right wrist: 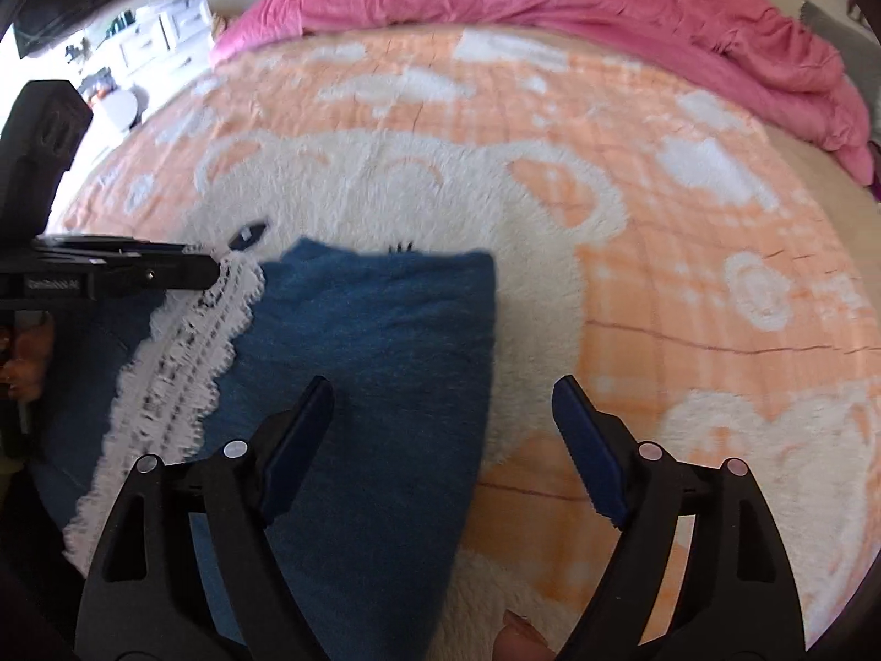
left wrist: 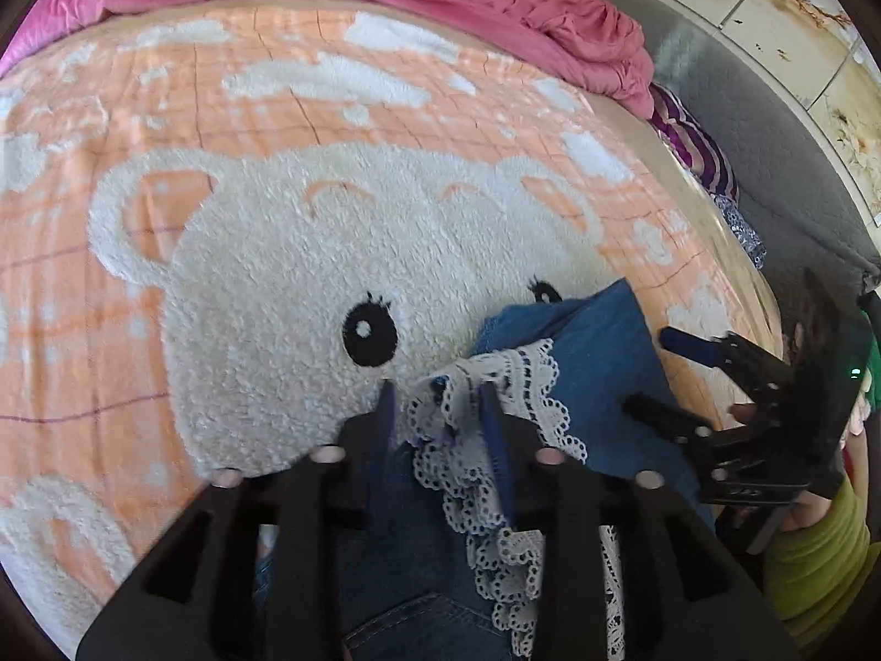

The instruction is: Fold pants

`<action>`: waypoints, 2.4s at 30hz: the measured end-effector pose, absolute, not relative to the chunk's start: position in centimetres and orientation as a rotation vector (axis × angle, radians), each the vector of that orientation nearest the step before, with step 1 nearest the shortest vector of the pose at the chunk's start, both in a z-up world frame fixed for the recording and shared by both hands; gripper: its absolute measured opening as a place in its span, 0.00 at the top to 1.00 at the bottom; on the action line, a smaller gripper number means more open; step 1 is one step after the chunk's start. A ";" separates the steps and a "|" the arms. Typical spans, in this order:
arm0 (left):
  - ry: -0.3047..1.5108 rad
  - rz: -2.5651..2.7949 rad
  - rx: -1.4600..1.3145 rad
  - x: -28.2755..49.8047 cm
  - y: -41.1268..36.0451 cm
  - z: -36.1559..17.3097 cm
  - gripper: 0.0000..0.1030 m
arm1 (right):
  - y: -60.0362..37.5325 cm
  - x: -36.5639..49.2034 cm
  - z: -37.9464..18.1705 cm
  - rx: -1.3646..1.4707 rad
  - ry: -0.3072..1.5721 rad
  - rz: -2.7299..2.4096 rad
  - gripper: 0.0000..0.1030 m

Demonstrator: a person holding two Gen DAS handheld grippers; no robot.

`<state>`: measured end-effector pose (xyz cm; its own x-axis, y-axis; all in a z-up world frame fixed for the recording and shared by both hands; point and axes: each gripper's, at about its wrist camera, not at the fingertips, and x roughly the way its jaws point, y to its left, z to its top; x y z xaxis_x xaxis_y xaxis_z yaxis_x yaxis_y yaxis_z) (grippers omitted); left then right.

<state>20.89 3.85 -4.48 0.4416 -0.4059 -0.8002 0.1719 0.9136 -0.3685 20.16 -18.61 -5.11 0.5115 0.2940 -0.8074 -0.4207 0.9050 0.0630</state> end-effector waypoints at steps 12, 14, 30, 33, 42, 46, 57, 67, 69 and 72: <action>0.850 -0.289 -0.249 12.9 3.4 1.0 0.39 | -19.4 12.2 -1.2 -0.113 0.782 0.497 0.20; 0.837 -0.285 -0.262 10.6 3.1 0.9 0.36 | -19.3 11.5 -1.0 -0.110 0.777 0.511 0.20; 0.879 -0.262 -0.223 4.3 0.8 -1.4 0.65 | -19.5 7.6 -2.2 -0.119 0.851 0.593 0.55; 0.878 -0.283 -0.180 3.8 -0.5 -1.4 0.71 | -18.0 6.8 -3.1 -0.197 0.874 0.627 0.73; 1.025 -0.284 -0.098 4.0 -2.5 -5.8 0.69 | -17.3 6.8 -6.2 -0.237 0.988 0.617 0.72; 1.006 -0.268 -0.127 3.7 -1.7 -4.9 0.67 | -18.0 6.7 -5.2 -0.183 0.946 0.627 0.61; 0.942 -0.144 -0.183 0.8 1.5 -1.7 0.44 | -17.2 8.5 -0.8 -0.078 0.841 0.672 0.39; 0.894 0.046 -0.309 -0.4 8.4 0.0 0.19 | -9.1 10.5 2.2 -0.186 0.811 0.823 0.24; 0.907 0.040 -0.356 -0.2 9.4 -0.5 0.19 | -7.0 11.1 2.4 -0.211 0.817 0.859 0.23; 0.912 0.033 -0.355 0.1 9.5 -1.0 0.19 | -4.2 12.0 2.4 -0.248 0.837 0.900 0.22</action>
<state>0.07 9.54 -0.97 0.6162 -0.1215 -0.7782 -0.1768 0.9415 -0.2870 12.03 -4.20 2.38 0.3387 0.5910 -0.7321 -0.7726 0.6188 0.1421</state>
